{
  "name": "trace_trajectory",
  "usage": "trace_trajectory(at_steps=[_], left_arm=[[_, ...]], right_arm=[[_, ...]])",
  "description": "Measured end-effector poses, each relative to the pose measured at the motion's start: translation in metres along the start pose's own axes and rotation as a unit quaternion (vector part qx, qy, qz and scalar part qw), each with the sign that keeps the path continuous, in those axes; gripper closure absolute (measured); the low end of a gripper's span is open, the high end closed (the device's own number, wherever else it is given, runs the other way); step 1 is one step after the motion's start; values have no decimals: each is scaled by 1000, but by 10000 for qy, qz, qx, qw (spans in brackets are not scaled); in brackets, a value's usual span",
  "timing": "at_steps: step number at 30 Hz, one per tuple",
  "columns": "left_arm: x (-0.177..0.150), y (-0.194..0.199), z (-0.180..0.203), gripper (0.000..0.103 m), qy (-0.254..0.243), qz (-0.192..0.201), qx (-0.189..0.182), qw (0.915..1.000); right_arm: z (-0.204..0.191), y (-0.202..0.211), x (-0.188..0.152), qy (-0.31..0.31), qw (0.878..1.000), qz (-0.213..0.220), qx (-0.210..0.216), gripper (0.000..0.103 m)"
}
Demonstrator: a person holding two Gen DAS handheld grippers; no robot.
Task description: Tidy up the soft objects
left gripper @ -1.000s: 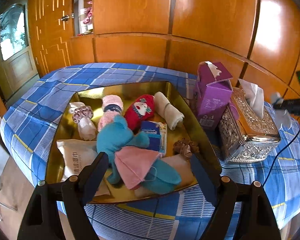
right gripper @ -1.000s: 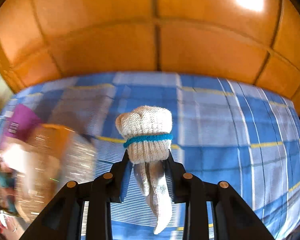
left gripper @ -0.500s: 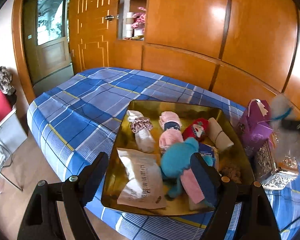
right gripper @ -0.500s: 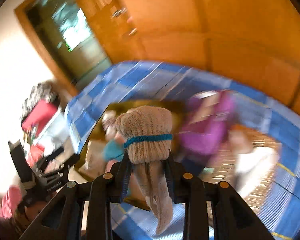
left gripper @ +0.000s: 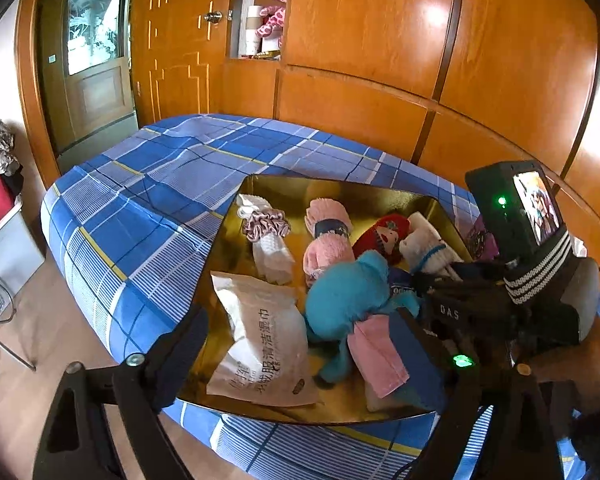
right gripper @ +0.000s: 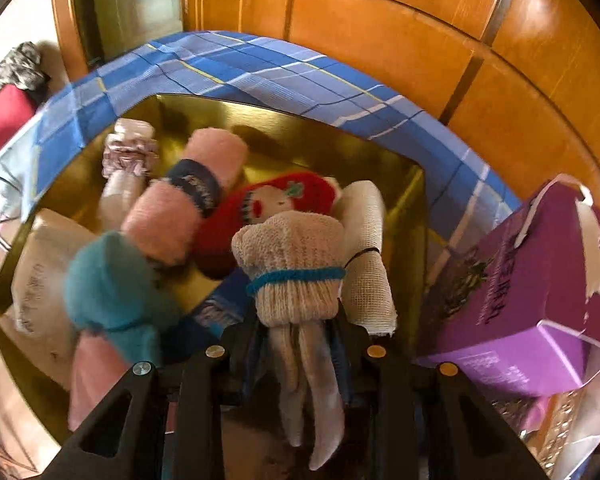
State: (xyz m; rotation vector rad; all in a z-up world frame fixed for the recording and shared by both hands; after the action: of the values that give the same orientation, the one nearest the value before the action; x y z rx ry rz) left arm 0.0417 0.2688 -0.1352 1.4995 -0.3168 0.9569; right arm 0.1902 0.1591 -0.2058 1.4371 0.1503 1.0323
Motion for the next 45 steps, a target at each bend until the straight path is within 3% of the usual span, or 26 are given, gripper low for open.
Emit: trace_trajectory(at_steps=[7,19,35,45], left_arm=[[1,3,2,3,12,67,41,10000],[7,20,18,0,-162,268,6,9995],[5,47,62,0,-452,543,68,9975],[1,53,75,0,-439,616,106,9971]], right_arm=[[-1,19,0,-90,9994,279,174,61],[22,84,-10,-800,9893,1173,-341,59],[72,144,-91,-1760,9666,1536,-1056,59],[76,153,-95,-1848,9630,1617,-1112,58]])
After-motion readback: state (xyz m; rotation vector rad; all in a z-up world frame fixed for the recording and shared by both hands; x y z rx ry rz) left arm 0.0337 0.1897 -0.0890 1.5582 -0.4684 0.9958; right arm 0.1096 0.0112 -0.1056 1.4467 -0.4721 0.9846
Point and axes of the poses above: each gripper's, at about its wrist camera, not at the fingertips, and y roughly against the way its jaws point, z to its right, x to its top, the point moved 10 cm from there along -y, roughly the way its jaws point, and after that the axes turned 3 degrees about z, right-handed, at the moved point
